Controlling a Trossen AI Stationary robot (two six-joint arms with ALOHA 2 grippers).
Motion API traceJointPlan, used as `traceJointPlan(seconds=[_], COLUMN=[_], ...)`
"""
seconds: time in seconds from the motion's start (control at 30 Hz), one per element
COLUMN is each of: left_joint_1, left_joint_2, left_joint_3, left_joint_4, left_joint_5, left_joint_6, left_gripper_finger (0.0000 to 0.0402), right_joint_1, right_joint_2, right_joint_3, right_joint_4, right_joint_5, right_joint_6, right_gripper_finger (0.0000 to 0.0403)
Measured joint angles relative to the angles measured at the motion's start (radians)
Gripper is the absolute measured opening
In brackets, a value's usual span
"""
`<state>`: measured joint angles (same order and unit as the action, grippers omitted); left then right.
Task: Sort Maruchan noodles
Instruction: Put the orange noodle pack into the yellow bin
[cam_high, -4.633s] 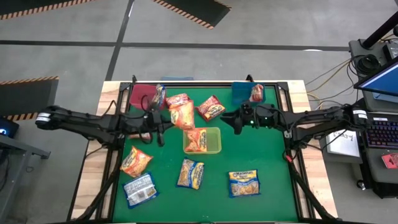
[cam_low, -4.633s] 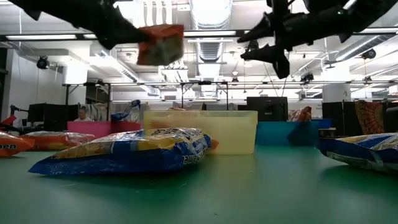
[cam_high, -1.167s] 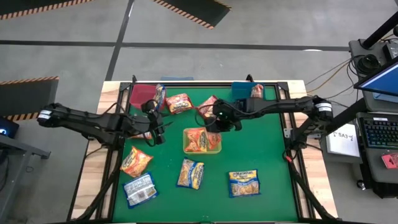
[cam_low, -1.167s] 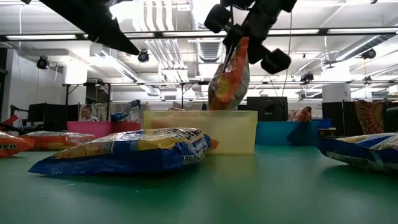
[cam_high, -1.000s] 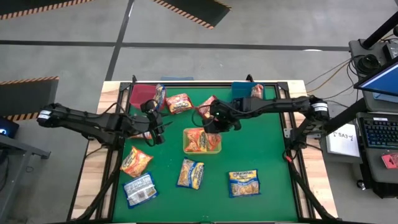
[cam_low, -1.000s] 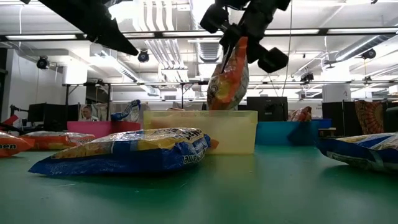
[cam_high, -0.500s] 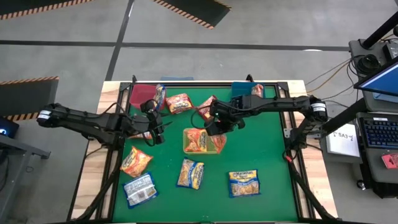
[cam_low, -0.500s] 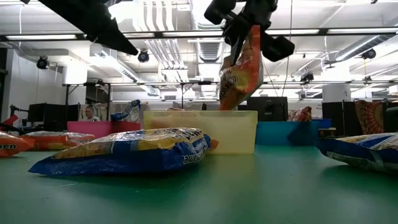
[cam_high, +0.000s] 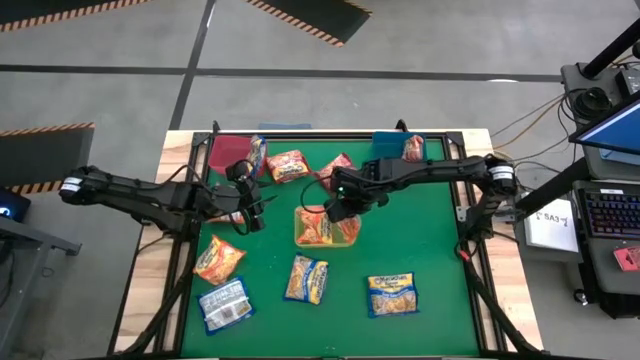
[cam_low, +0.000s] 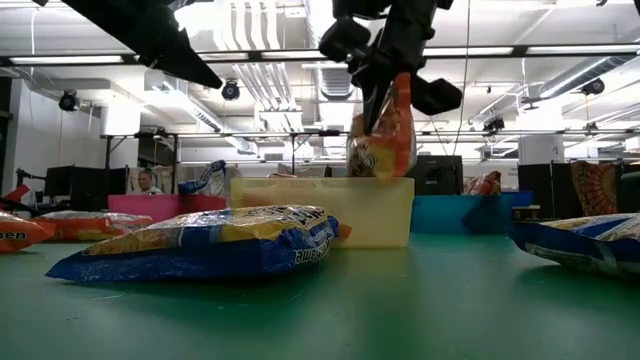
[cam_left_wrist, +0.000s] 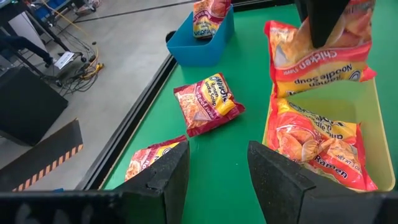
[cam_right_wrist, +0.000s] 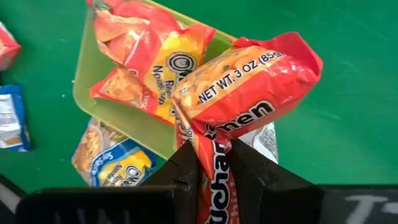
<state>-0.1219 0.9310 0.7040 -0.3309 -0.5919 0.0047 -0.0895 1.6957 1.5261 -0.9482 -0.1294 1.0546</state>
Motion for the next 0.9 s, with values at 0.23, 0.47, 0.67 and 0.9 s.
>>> traceJointPlan(seconds=[0.23,0.47,0.67,0.9], left_joint_1=[0.0,0.0,0.0,0.0], left_joint_2=[0.0,0.0,0.0,0.0], left_joint_3=[0.0,0.0,0.0,0.0], left_joint_4=[0.0,0.0,0.0,0.0], left_joint_5=[0.0,0.0,0.0,0.0], left_joint_6=[0.0,0.0,0.0,0.0], left_gripper_finger=[0.0146,0.0146,0.0146,0.0146], right_joint_1=[0.004,0.011,0.025,0.026], right_joint_2=[0.028,0.037,0.04,0.035], right_joint_3=[-0.001,-0.002,-0.002,-0.002], right_joint_4=[0.006,0.006,0.011,-0.002], right_joint_5=[0.081,0.133,0.133,0.121], right_joint_6=[0.008,-0.004,-0.009,-0.036], right_gripper_finger=[0.0054,0.0056,0.009,0.0143])
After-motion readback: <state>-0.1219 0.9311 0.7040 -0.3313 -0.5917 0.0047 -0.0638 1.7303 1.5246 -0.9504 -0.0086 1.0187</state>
